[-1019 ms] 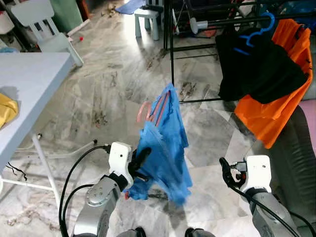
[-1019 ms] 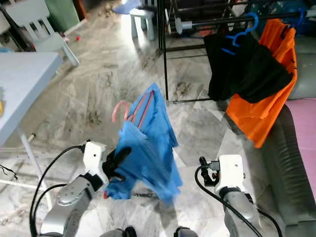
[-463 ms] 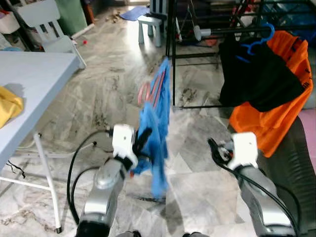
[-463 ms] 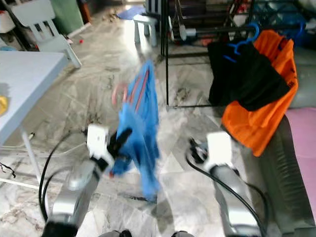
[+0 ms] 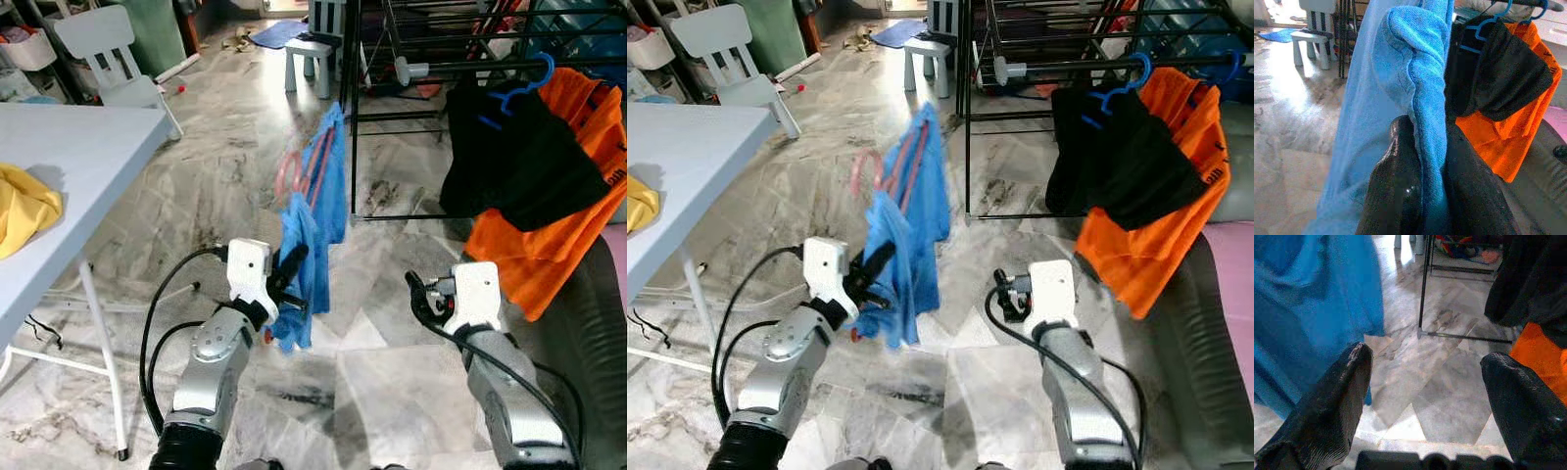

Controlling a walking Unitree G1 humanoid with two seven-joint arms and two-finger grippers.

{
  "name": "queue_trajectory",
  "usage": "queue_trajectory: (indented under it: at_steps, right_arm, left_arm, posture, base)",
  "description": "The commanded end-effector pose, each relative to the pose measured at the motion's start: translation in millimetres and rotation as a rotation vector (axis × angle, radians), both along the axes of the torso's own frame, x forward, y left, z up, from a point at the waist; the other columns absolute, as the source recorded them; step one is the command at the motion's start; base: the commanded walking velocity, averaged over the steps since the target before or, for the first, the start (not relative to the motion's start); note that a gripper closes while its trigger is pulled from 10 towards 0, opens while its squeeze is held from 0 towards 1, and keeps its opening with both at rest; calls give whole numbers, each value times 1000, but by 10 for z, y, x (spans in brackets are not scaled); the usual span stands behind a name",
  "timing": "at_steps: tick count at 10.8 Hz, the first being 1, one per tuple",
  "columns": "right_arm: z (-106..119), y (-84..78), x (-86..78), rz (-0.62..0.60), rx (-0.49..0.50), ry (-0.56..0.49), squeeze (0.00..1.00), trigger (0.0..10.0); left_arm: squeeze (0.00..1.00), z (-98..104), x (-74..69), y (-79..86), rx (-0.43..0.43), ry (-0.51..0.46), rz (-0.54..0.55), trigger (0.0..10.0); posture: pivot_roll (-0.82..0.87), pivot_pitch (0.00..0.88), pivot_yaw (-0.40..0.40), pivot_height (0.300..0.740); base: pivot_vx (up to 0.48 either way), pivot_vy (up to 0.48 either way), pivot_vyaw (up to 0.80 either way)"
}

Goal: Hang hanger

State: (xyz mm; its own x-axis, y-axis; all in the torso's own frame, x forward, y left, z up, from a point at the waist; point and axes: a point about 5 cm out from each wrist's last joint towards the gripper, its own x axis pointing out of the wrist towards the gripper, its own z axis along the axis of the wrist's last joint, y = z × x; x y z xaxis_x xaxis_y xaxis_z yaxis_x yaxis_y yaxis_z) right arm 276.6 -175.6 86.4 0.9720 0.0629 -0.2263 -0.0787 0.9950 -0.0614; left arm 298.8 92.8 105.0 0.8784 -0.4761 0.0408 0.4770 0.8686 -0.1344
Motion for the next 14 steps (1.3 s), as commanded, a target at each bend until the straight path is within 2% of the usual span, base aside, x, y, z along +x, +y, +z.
queue_trajectory:
  at_steps: [1, 3, 6, 7, 9, 12, 14]
  right_arm:
    - [-42, 32, -59, 4, 1, 11, 0, 10000]
    - [-112, -8, -140, -5, -7, 35, 0, 10000]
    - [-99, -81, -127, -14, -26, 41, 0, 10000]
    - [-94, -96, -134, -20, -27, 40, 0, 10000]
    - [-135, -60, -190, -21, -26, 55, 0, 10000]
    - [-131, -51, -193, -15, -25, 57, 0, 10000]
    - [-106, -69, -183, -16, -31, 50, 0, 10000]
  left_arm:
    - [0, 72, 28, -17, -2, -42, -19, 10000]
    - [0, 24, -38, -68, -9, -20, -76, 10000]
    - [0, -84, -164, -126, 90, -16, -236, 10000]
    - [0, -111, -171, -109, 121, -18, -238, 10000]
    - [0, -175, -169, -31, 69, 38, -176, 10000]
    - [0, -187, -187, -59, 65, 42, -185, 10000]
    - [0, -199, -185, -59, 58, 46, -187, 10000]
  posture:
    - [-138, 56, 82, 740]
    - [-142, 66, 82, 740]
    - [-147, 89, 91, 740]
    - [-145, 93, 91, 740]
    - [-147, 98, 90, 740]
    - [-148, 105, 86, 740]
    - [-150, 104, 84, 740]
  base:
    - [0, 0, 0]
    - [0, 0, 0]
    - [0, 0, 0]
    - [0, 0, 0]
    - [0, 0, -200]
    - [0, 0, -775]
    - [0, 0, -231]
